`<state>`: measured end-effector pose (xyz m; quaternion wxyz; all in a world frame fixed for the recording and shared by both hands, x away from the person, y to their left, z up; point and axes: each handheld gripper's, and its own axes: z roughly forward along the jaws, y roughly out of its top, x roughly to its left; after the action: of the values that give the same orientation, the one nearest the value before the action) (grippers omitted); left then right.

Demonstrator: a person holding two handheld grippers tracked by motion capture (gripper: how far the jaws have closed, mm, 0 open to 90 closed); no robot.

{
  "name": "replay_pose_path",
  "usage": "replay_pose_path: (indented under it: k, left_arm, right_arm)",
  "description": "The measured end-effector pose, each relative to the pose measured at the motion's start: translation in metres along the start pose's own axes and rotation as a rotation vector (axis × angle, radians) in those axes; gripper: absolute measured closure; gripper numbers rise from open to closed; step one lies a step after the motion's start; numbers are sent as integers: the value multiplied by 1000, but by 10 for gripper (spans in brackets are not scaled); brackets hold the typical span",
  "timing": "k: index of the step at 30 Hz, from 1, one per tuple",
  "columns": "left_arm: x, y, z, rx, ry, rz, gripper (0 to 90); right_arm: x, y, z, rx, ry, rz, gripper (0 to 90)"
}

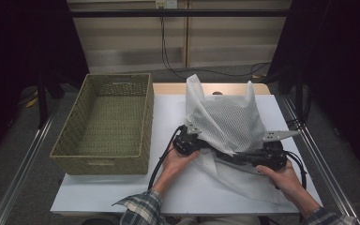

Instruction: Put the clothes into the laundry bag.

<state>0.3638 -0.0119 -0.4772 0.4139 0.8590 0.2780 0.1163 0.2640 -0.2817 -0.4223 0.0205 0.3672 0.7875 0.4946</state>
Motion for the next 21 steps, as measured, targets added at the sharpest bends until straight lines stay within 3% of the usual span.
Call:
replay_pose_path:
  k: [2, 3, 5, 7, 8, 9, 10, 13, 14, 17, 19, 21]
  left_arm:
    - [-6, 9, -5, -6, -65, 4, 823]
    - [-10, 15, -7, -10, -72, 27, 826]
    - [-23, 25, -9, -37, -143, 53, 829]
    - [-40, 33, -6, -30, -171, 103, 830]
    - [-48, 35, -2, -42, -201, 109, 831]
    - [-55, 35, 2, -44, -202, 116, 831]
    - [-63, 36, 8, -45, -228, 125, 831]
    - [-70, 39, 21, -33, -239, 129, 831]
    - [-69, 41, 26, -52, -248, 114, 832]
    - [-66, 51, 39, -73, -185, 70, 833]
    - [-61, 58, 46, -57, -122, 81, 832]
    - [-55, 60, 51, -55, -94, 65, 832]
  right_arm:
    - [-1, 1, 1, -3, 0, 9, 889]
    - [-2, 1, 1, -7, 4, 11, 888]
    - [-2, 3, 1, -17, 0, 16, 888]
    - [-2, 4, -1, -30, -2, 15, 889]
    - [-2, 5, -2, -40, -6, 14, 888]
    - [-2, 6, -4, -47, -8, 19, 888]
    - [-2, 6, -6, -51, -8, 20, 888]
    - [-4, 4, -8, -50, -13, 22, 889]
    - [-4, 3, -9, -46, -15, 22, 888]
    - [-4, 1, -9, -32, -2, 25, 889]
    - [-3, -1, -8, -18, 3, 22, 889]
    - [-2, -3, -7, -12, 13, 27, 890]
